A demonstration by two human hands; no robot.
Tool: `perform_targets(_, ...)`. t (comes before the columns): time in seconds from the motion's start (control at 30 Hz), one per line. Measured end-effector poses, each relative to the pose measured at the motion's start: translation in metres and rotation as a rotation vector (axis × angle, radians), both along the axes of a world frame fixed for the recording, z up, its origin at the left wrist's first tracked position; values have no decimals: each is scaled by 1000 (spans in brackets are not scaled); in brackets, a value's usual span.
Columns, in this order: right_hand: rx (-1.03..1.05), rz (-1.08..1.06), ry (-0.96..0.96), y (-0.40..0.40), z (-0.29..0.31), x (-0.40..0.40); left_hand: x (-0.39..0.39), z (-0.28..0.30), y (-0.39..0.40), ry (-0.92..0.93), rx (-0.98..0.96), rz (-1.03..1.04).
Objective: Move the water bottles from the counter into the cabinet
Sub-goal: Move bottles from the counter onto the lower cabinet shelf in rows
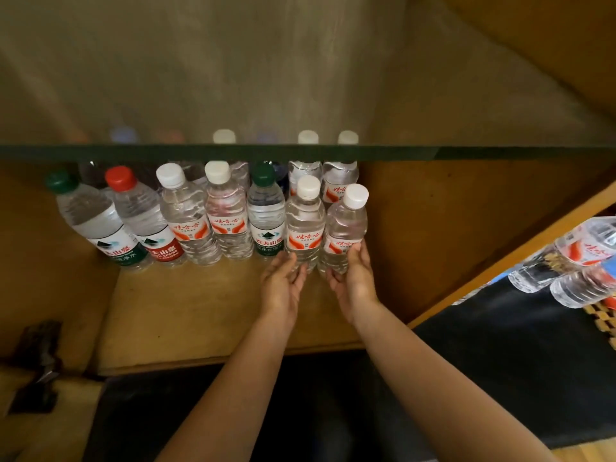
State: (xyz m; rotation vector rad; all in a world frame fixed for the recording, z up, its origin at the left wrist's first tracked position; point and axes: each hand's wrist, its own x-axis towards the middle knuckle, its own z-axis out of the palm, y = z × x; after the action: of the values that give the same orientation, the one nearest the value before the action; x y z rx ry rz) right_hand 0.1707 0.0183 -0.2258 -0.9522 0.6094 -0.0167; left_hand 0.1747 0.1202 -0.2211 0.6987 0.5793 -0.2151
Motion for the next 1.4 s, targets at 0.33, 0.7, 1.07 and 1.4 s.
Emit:
perform_targets(0.33, -20, -27, 54, -4, 10, 30, 23, 10, -10, 34, -43, -8)
perform_targets(0.7, 87, -73, 92, -10, 19, 41, 44, 17, -4, 62, -122, 28)
perform_targets(1.07, 284, -162, 140, -2, 19, 41, 36, 10, 0, 21, -102, -152)
perform_targets(1.4, 283, -166, 116, -4, 18, 51, 35, 14, 1, -20, -299, -147)
